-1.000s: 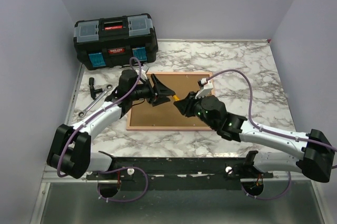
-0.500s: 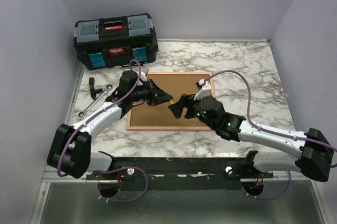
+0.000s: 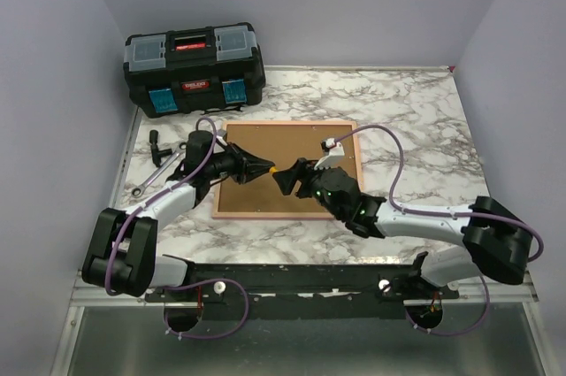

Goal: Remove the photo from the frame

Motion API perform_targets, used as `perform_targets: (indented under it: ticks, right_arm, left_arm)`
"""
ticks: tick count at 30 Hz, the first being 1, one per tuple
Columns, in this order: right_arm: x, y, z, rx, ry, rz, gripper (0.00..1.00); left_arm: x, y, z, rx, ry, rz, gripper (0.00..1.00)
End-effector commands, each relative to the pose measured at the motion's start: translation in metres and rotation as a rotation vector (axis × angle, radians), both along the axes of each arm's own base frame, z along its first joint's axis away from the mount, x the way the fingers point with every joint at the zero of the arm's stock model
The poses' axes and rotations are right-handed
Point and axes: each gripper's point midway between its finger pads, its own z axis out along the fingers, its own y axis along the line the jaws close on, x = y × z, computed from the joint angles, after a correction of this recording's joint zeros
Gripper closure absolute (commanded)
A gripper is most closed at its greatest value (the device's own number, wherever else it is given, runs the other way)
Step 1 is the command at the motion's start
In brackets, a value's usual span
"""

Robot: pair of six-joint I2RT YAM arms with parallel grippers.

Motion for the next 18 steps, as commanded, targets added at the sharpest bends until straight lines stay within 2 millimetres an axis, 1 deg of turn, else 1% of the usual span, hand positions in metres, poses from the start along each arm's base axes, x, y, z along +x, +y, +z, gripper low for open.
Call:
perform_targets:
  ticks: [1, 4, 6, 9, 13, 18]
  right_arm:
    - [0.019, 0.010, 0.005, 0.015, -0.012, -0.081, 0.30]
    - [0.020, 0.014, -0.001, 0.027, -0.009, -0.079, 0.40]
    - [0.021, 0.019, -0.001, 0.029, -0.018, -0.062, 0.43]
    - [0.022, 0.024, -0.002, 0.033, -0.023, -0.053, 0.53]
    - [0.023, 0.032, -0.001, 0.037, -0.030, -0.027, 0.56]
    - [0.025, 0.031, 0.002, 0.041, -0.038, -0.039, 0.56]
  left_arm:
    - [0.005, 0.002, 0.021, -0.058, -0.051, 0.008, 1.00]
    - [0.006, 0.004, 0.019, -0.060, -0.042, 0.016, 1.00]
    - [0.006, 0.005, 0.019, -0.062, -0.039, 0.019, 1.00]
    - [0.006, 0.005, 0.017, -0.062, -0.035, 0.019, 1.00]
    - [0.005, 0.005, 0.017, -0.068, -0.033, 0.021, 1.00]
    - [0.006, 0.005, 0.018, -0.069, -0.037, 0.025, 1.00]
